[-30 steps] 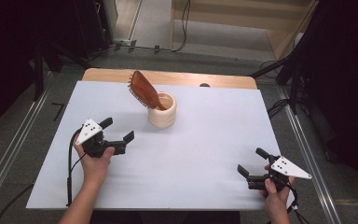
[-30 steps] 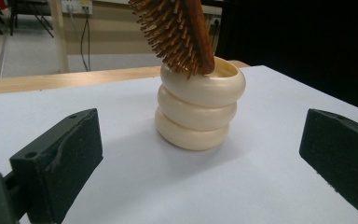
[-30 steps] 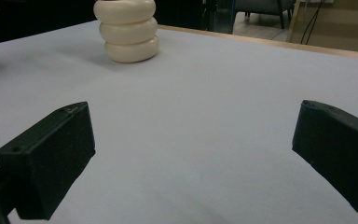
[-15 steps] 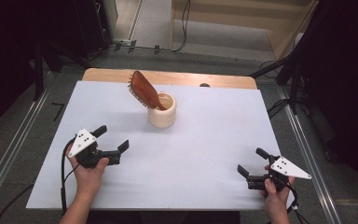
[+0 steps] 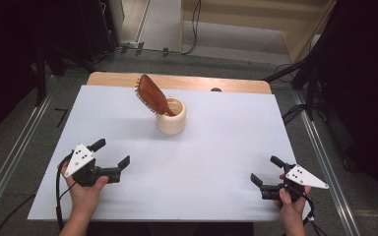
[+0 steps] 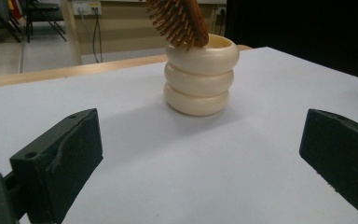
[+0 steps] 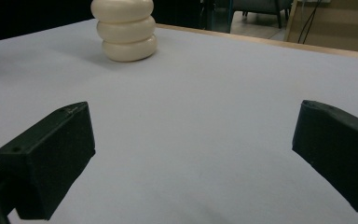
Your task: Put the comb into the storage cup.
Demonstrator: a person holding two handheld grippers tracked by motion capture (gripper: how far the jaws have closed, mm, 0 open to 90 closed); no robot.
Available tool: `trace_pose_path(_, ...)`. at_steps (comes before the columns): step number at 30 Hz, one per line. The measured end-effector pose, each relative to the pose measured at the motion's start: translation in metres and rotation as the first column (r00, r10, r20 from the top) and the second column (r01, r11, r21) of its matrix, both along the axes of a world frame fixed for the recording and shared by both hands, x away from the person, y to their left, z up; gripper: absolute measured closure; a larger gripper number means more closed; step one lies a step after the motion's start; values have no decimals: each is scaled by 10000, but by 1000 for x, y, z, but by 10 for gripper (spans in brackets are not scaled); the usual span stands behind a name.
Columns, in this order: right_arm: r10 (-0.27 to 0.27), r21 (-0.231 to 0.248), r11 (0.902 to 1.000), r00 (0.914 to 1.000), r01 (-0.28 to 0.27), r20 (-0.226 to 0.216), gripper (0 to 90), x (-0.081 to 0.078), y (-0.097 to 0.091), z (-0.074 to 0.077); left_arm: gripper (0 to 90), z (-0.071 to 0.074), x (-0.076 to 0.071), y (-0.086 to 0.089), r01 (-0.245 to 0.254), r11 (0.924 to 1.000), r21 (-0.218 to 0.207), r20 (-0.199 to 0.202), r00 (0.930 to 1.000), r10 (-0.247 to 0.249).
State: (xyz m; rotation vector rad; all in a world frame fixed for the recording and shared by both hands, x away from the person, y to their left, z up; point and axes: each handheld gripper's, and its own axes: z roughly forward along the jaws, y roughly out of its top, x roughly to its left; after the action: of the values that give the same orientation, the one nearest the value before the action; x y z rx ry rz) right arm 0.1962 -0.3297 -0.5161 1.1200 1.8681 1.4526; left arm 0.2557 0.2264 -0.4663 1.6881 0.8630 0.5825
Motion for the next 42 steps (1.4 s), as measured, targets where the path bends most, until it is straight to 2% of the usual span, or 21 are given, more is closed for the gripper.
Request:
trace_pose_path(14, -38, 8, 10000, 10000, 38, -13, 0, 0, 0, 0, 0, -6, -16, 27, -380, 9986, 357, -114, 9992, 384)
trace_pose_path(26, -79, 14, 10000, 10000, 79, -29, 0, 0, 0, 0, 0, -11, -23, 45, -633, 9972, 409, -217, 9977, 642)
trace_pose_path(33, -86, 15, 10000, 10000, 86, -22, 0, 0, 0, 0, 0, -14, -27, 53, -722, 9954, 624, -273, 9969, 740)
trace_pose_path(42, -102, 23, 9999, 9999, 103, -36, 0, -1, 0, 0, 0, -17, -30, 62, -846, 9941, 685, -398, 9954, 874)
